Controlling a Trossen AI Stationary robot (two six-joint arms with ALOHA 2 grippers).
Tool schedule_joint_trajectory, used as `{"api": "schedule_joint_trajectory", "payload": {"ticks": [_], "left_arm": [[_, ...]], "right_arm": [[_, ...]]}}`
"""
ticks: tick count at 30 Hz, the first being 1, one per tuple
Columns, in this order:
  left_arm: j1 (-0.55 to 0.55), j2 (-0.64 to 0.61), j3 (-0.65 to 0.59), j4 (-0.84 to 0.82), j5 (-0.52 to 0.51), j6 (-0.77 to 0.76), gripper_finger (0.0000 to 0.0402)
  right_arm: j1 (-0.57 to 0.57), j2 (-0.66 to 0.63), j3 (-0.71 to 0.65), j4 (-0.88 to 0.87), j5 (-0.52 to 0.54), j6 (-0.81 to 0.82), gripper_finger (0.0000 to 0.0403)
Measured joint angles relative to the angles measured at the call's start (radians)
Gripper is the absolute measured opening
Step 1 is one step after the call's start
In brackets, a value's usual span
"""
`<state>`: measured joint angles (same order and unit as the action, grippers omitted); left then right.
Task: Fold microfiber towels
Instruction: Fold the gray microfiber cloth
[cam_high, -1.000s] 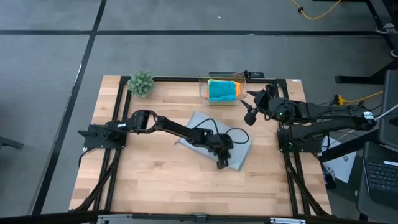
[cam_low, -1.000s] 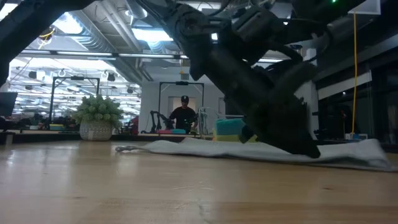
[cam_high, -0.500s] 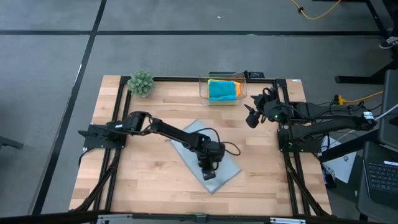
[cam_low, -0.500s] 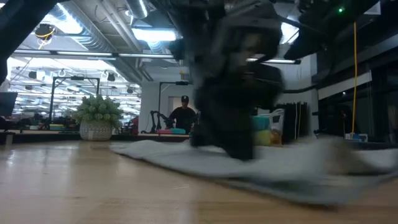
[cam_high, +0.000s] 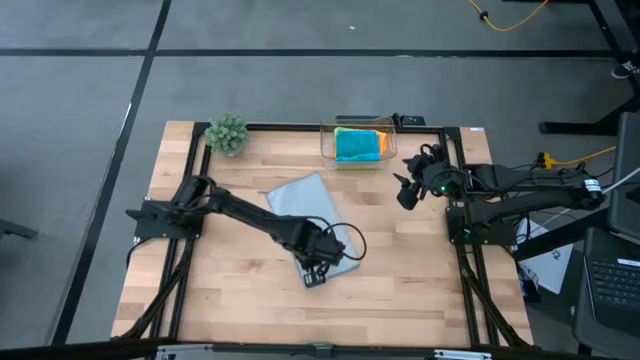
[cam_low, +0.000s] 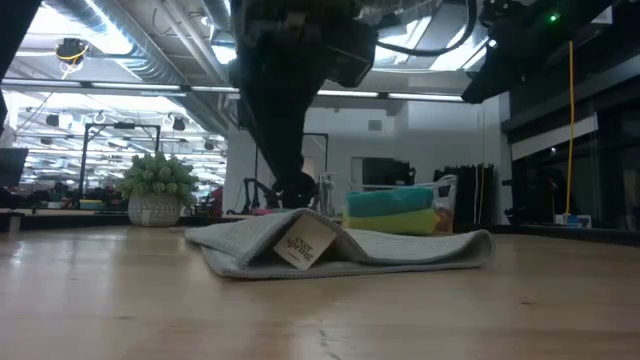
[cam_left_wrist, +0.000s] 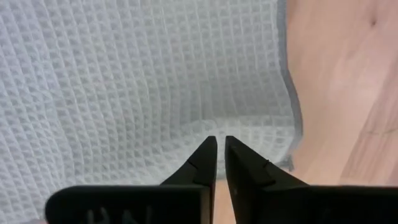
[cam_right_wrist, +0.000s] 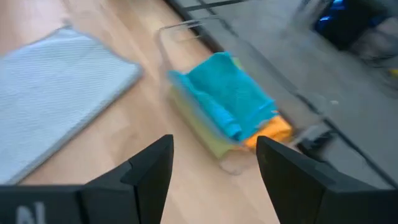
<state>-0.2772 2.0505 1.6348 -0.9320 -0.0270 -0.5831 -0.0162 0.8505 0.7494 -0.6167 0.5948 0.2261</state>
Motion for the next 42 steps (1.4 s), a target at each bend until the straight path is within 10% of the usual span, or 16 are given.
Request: {"api": "schedule_joint_trajectory", "payload": {"ticks": [12,33,42], "left_arm": [[-0.065,0.012,0.002,0.048,-0.061,-0.147,0.0086],[-0.113,0.077,0.002,0.129,-0.064,-0.275,0.0097],[-0.111,0.074,0.003,0.139,0.125,-0.302,0.0092]], "right_arm": [[0.001,0.000,0.000,0.001,-0.280,-0.018,0.0233],[0.001,0.040,-0.002,-0.006,-0.284,0.004,0.0233],[0.001,0.052,-0.002,-0.007,-0.441,-0.011,0.0233]]}}
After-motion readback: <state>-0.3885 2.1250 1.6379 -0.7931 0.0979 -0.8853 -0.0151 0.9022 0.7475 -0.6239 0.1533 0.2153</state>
